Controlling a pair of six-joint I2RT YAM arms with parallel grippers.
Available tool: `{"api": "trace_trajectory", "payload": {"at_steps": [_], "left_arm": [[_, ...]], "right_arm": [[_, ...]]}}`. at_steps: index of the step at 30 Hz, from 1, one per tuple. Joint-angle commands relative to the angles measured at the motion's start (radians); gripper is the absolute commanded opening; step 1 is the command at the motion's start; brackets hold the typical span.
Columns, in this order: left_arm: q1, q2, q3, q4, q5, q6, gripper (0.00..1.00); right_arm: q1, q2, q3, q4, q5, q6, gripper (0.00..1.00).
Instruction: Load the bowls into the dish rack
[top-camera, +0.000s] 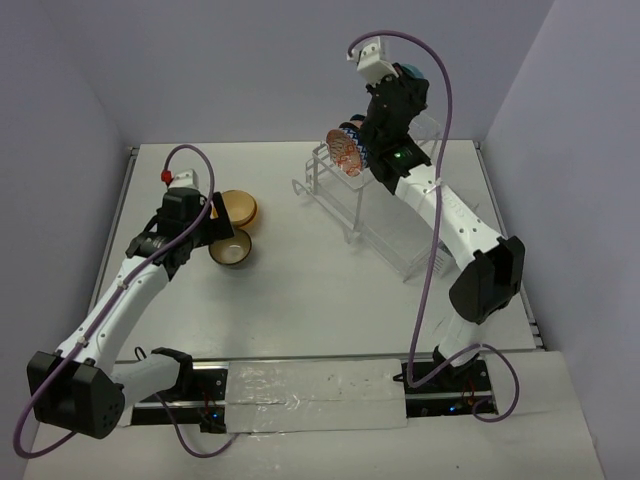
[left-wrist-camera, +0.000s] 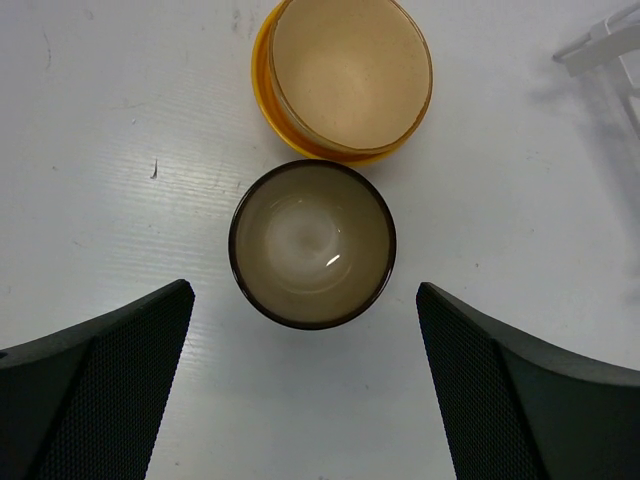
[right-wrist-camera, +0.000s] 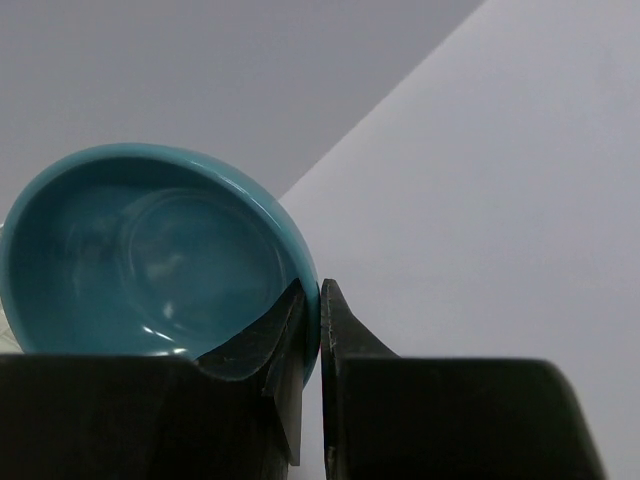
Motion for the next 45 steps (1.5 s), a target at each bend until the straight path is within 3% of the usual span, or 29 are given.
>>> {"api": "trace_trajectory", "payload": {"at_steps": [1, 28, 45], "left_arm": [[0.010, -0.026, -0.004, 0.048, 0.036, 0.014, 0.99], [0.040, -0.020, -0.004, 0.055, 0.087, 0.011, 0.99], [0.047, -0.020, -0.007, 0.055, 0.088, 0.013, 0.99]], "right_arm": [[-0.020, 0.021, 0.043, 0.102, -0.053, -0.049, 0.00], [-0.045, 0.158, -0.077, 0.146, -0.053, -0.040, 0.00], [-0.085, 0.181, -0.041, 0.150, -0.053, -0.025, 0.00]]}}
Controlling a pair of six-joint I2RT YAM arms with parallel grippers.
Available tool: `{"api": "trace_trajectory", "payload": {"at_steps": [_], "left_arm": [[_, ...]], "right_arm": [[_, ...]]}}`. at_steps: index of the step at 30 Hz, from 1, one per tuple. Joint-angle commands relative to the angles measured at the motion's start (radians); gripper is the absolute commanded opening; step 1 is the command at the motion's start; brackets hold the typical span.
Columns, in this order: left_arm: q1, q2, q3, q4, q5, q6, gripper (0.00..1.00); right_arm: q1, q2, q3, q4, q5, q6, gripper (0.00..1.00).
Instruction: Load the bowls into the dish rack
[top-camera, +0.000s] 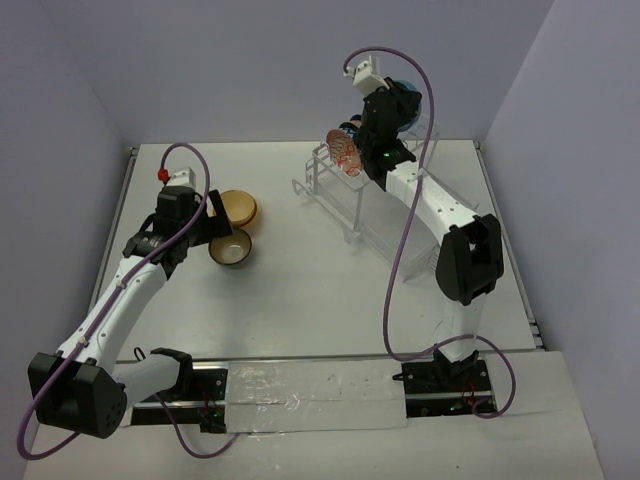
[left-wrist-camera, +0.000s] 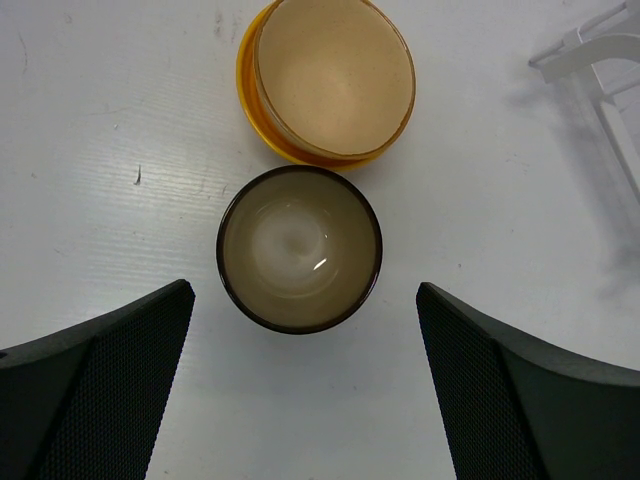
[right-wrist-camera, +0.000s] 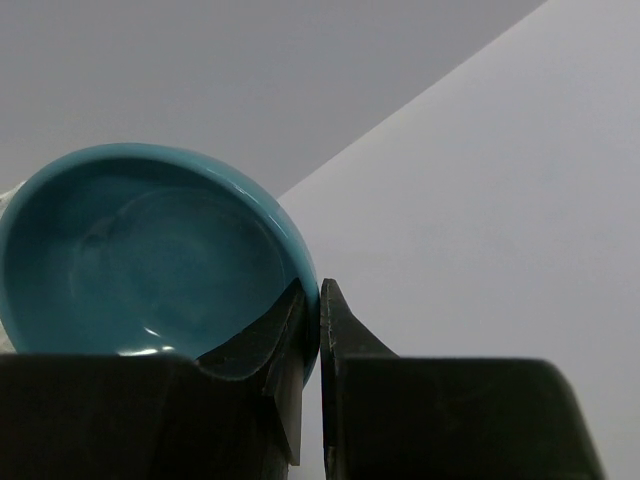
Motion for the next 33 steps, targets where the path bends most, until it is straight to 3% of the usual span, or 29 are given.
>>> {"api": "trace_trajectory", "payload": {"at_steps": [1, 9, 25, 33], "left_arm": [[0.007, -0.020, -0.007, 0.032, 0.017, 0.012, 0.99], [0.012, -0.021, -0.007, 0.034, 0.020, 0.012, 0.99], [0.016, -0.030, -0.008, 0.034, 0.026, 0.012, 0.99], [0.016, -0.030, -0.008, 0.035, 0.031, 0.012, 0.99]], "right_arm": [[-0.009, 0.012, 0.013, 0.023, 0.001, 0.018, 0.00], [0.000, -0.002, -0.022, -0.007, -0.016, 0.056, 0.00], [0.003, -0.072, -0.022, -0.234, -0.097, 0.270, 0.00], [0.003, -0.068, 0.012, -0.183, -0.060, 0.216, 0.00]]}}
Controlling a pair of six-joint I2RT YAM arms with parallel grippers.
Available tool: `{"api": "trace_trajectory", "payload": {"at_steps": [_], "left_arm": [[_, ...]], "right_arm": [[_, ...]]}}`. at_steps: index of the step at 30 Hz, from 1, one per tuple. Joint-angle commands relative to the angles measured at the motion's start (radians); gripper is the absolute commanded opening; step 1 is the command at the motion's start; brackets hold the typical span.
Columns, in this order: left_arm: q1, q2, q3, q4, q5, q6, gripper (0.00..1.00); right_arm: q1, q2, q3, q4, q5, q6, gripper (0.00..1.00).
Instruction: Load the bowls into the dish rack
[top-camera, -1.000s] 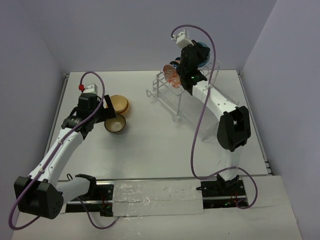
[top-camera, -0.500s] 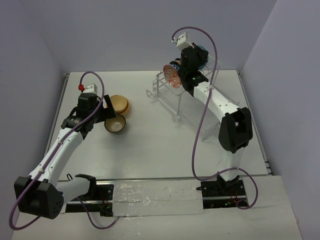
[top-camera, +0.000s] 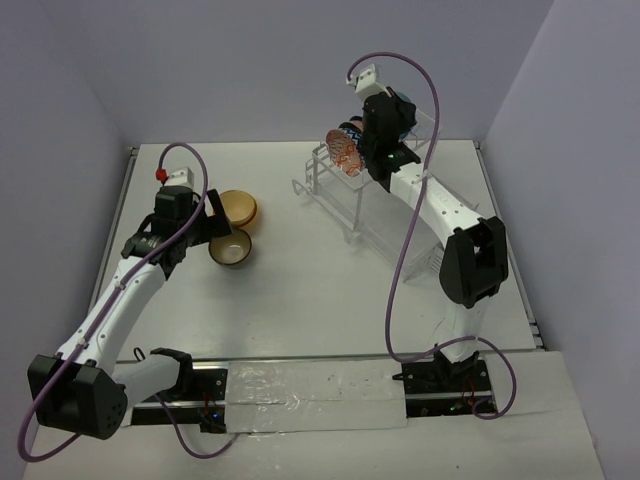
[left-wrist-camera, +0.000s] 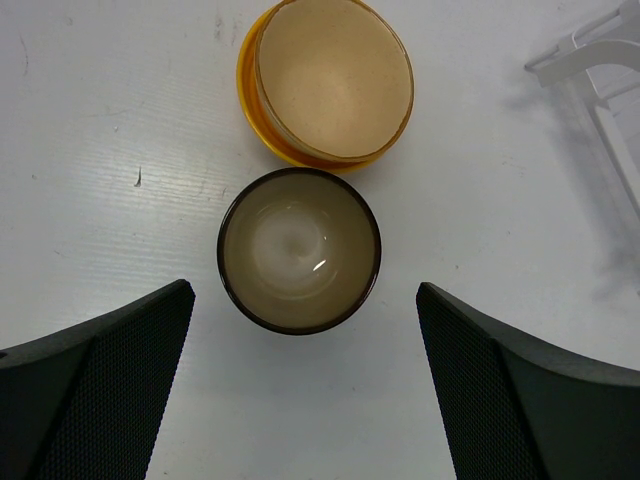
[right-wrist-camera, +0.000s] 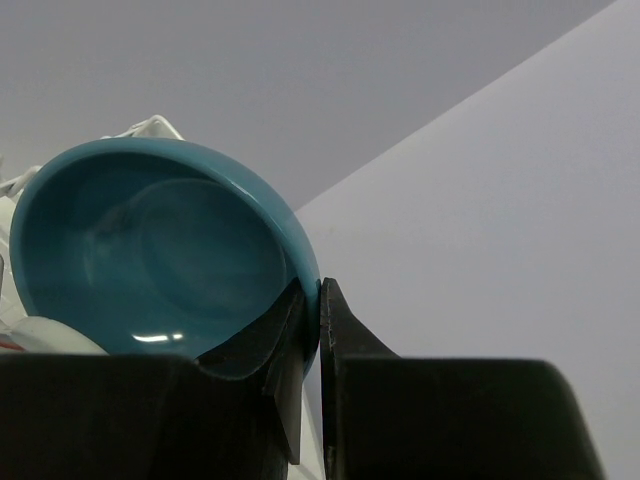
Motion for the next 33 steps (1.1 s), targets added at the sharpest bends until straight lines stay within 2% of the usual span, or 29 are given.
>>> {"api": "trace_trajectory", "payload": {"at_steps": [1, 8, 14, 33], "left_arm": [[0.005, -0.026, -0.008, 0.033, 0.020, 0.012, 0.99], [0.005, -0.023, -0.008, 0.033, 0.018, 0.012, 0.99], [0.009, -0.022, -0.007, 0.033, 0.023, 0.012, 0.99], [0.013, -0.028, -0.010, 0.034, 0.027, 0.012, 0.99]], "right_arm": [[0.012, -0.036, 0.052, 0.040, 0.034, -0.027, 0.00], [0.012, -0.001, 0.101, 0.105, 0.057, -0.072, 0.00], [0.017, 0.013, 0.147, 0.050, 0.047, -0.054, 0.00], [0.052, -0.014, 0.043, -0.044, 0.053, 0.051, 0.00]]}}
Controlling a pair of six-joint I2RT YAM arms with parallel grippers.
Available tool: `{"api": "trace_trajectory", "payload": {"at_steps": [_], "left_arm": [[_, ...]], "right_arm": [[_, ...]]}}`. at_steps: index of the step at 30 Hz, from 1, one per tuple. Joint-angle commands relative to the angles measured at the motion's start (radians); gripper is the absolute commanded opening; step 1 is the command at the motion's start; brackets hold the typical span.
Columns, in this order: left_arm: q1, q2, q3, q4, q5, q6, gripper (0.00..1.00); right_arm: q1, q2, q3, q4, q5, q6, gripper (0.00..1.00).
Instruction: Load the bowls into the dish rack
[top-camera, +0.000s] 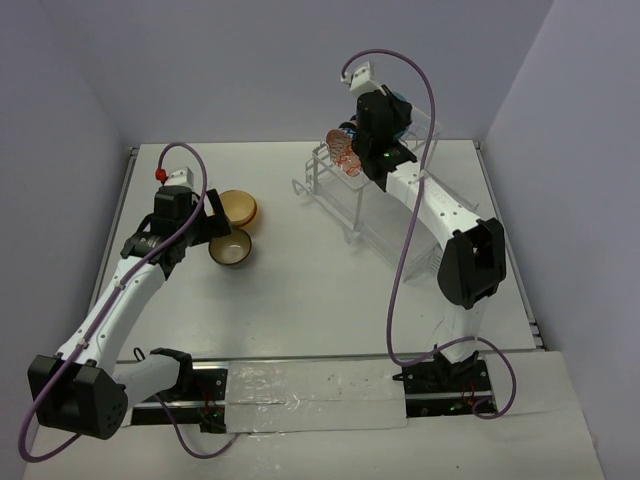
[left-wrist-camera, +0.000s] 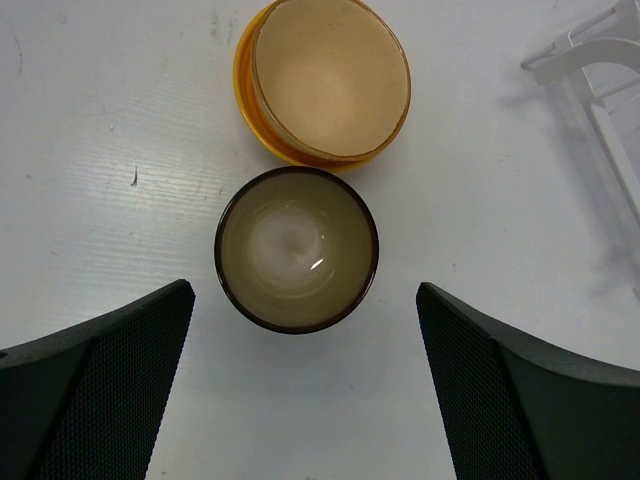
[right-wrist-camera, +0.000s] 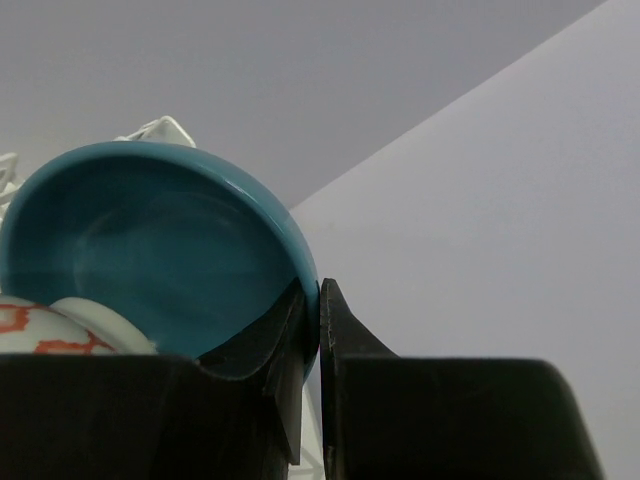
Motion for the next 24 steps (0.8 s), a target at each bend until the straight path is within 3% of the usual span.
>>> {"api": "trace_trajectory", "payload": {"at_steps": [1, 24], "left_arm": [[0.007, -0.028, -0.010, 0.036, 0.013, 0.012, 0.99], [0.008, -0.042, -0.011, 0.036, 0.016, 0.012, 0.99]], "right_arm": [[0.021, -0.019, -0.006, 0.005, 0.015, 0.051, 0.00], [0.056, -0.107, -0.052, -0.071, -0.010, 0.109, 0.08]]}}
